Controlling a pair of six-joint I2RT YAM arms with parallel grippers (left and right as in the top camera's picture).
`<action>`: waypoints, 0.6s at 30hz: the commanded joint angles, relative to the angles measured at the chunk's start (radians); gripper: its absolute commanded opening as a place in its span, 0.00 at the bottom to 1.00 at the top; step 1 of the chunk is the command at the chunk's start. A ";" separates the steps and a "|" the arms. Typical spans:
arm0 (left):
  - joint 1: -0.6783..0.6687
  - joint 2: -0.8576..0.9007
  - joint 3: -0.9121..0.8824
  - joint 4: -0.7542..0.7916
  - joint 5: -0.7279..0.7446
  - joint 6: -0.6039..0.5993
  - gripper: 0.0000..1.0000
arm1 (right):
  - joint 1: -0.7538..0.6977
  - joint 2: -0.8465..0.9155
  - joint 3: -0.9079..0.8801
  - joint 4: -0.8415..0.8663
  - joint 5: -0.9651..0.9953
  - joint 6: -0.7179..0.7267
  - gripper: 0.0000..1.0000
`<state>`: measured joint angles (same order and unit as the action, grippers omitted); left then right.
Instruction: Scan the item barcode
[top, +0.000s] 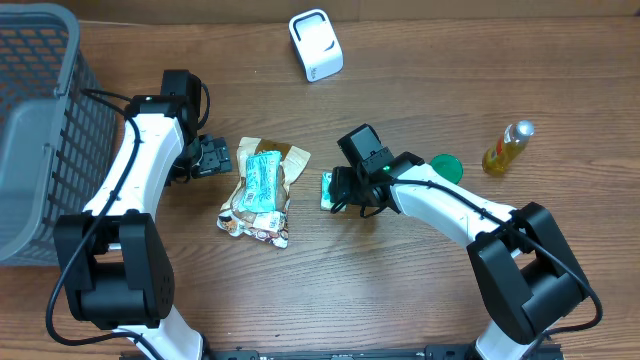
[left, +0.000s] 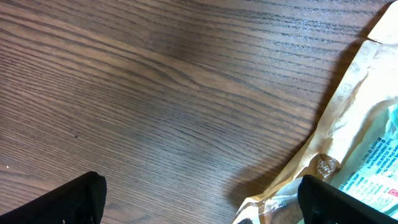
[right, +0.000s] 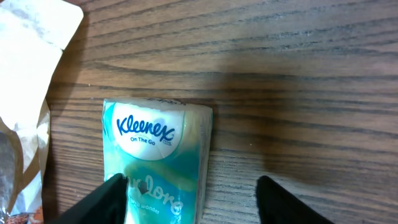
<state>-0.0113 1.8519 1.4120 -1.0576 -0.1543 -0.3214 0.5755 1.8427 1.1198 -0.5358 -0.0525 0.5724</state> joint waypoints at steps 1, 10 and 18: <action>0.005 -0.008 0.014 0.000 -0.005 0.007 1.00 | -0.015 -0.033 -0.003 -0.004 -0.003 0.000 0.56; 0.005 -0.008 0.014 0.000 -0.005 0.007 0.99 | -0.034 -0.032 -0.004 -0.024 -0.055 0.002 0.43; 0.005 -0.008 0.014 0.000 -0.005 0.007 1.00 | -0.034 -0.032 -0.031 0.003 -0.086 -0.001 0.41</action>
<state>-0.0113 1.8519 1.4120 -1.0580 -0.1543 -0.3214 0.5438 1.8427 1.1118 -0.5453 -0.1074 0.5762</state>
